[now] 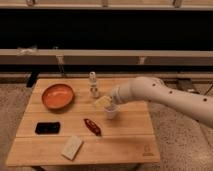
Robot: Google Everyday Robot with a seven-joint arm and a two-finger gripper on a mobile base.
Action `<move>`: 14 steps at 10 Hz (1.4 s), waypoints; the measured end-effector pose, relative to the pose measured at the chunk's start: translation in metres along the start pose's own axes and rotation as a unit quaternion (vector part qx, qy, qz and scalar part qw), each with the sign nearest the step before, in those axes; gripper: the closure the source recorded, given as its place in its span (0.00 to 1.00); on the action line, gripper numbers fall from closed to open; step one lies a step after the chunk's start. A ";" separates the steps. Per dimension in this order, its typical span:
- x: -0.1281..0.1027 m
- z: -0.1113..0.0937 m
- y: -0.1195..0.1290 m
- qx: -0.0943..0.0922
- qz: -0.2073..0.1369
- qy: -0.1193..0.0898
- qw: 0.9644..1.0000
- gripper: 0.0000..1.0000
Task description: Push the ceramic bowl across the table
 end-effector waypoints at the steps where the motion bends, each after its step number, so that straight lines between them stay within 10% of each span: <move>1: -0.012 0.012 0.006 -0.009 -0.018 0.005 1.000 0.20; 4: -0.060 0.076 0.036 -0.052 -0.096 0.038 0.993 0.20; 7: -0.086 0.137 0.053 -0.077 -0.170 0.075 0.979 0.20; 14: -0.067 0.241 0.059 -0.097 -0.302 0.166 0.934 0.20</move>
